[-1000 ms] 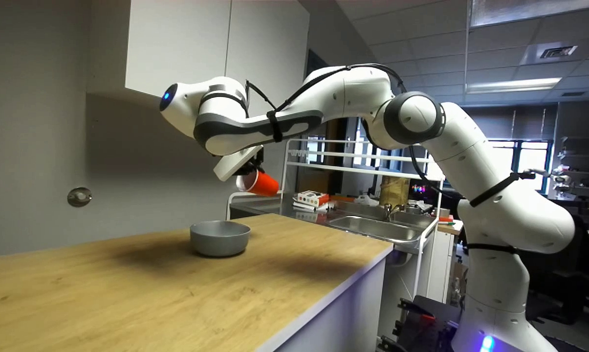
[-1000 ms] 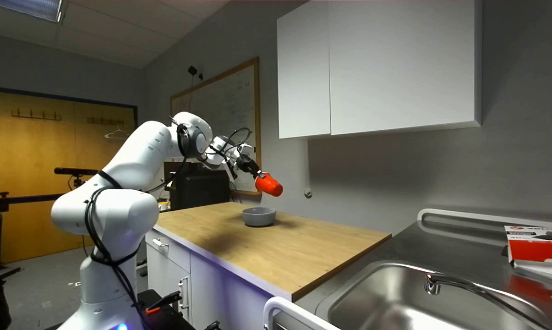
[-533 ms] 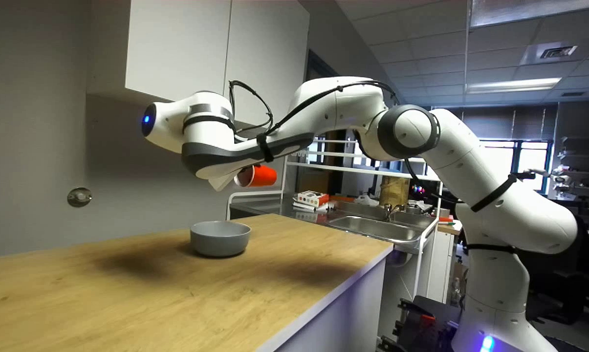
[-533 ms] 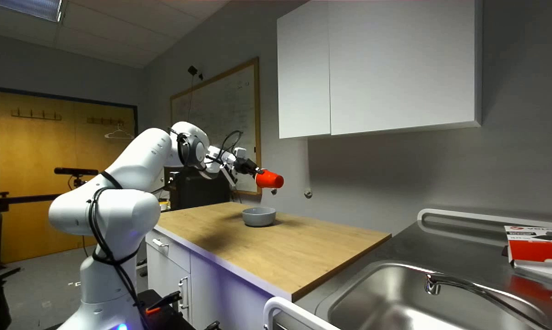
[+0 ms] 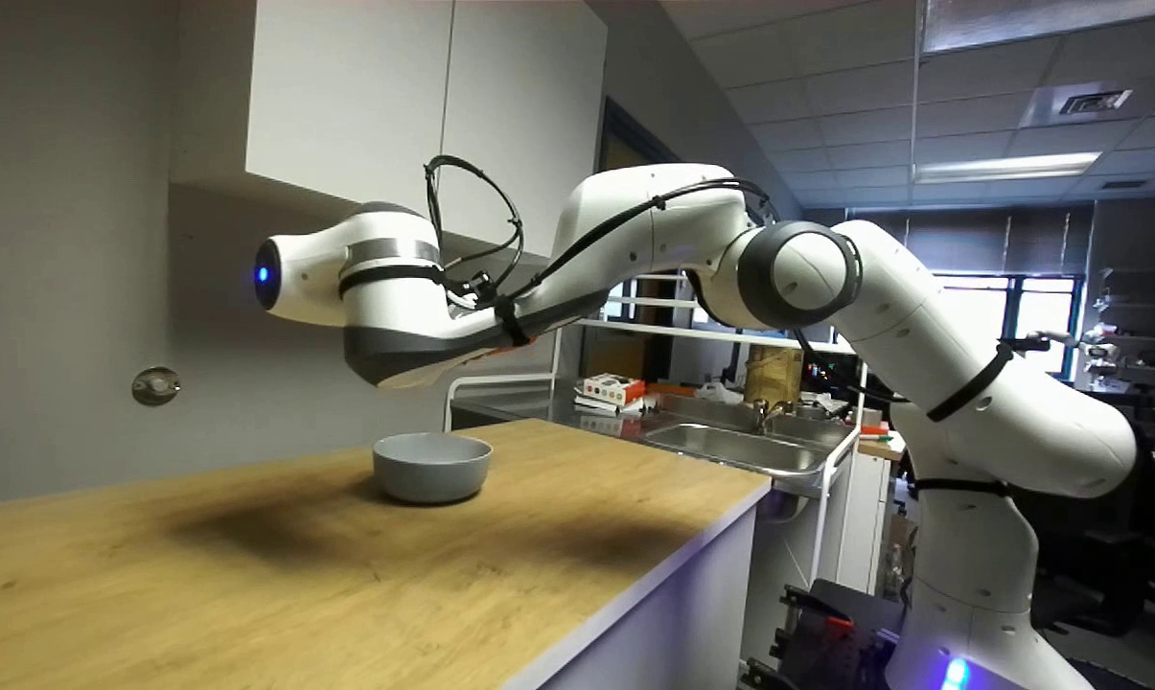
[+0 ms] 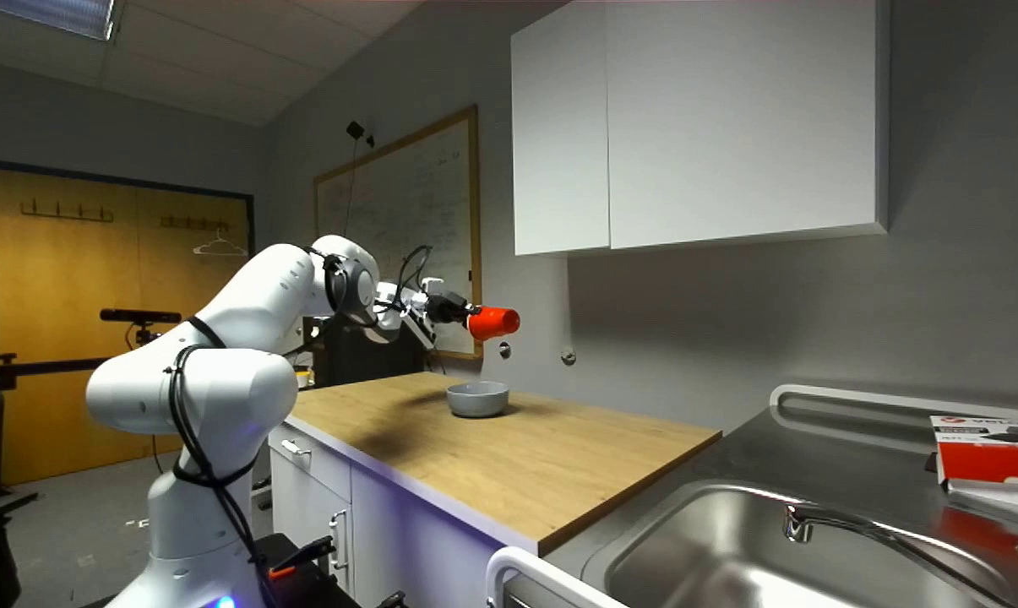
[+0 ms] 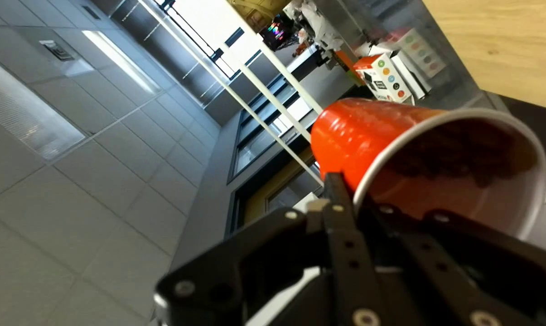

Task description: Pour the contents of the orange cup into the grey bowl

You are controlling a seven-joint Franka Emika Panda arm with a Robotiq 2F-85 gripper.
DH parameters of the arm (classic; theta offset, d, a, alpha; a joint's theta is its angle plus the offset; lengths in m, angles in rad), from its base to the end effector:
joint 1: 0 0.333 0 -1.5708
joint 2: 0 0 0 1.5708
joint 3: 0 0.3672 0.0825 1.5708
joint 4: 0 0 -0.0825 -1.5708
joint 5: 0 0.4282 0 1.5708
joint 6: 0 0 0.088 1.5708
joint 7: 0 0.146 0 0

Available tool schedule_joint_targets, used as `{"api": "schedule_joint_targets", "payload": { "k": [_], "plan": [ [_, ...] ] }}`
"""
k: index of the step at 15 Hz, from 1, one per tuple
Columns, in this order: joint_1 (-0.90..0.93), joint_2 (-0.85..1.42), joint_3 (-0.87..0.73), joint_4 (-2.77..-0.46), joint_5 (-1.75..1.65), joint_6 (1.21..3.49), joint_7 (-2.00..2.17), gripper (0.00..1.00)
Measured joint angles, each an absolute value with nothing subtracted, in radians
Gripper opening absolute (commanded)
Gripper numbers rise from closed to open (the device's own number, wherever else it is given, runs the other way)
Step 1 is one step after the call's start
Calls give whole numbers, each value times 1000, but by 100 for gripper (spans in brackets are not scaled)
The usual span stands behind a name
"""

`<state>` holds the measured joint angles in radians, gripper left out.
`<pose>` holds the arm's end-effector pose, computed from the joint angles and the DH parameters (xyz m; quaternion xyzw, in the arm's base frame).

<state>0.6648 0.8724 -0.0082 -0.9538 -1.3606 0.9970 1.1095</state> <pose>0.6986 0.3317 0.4456 0.6692 -0.2565 0.2840 0.6370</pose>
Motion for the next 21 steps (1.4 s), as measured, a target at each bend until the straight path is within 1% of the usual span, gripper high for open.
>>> {"api": "schedule_joint_targets", "payload": {
  "k": [21],
  "plan": [
    [719, 932, -92, -958, -1661, 969, 1136, 4]
  ]
}}
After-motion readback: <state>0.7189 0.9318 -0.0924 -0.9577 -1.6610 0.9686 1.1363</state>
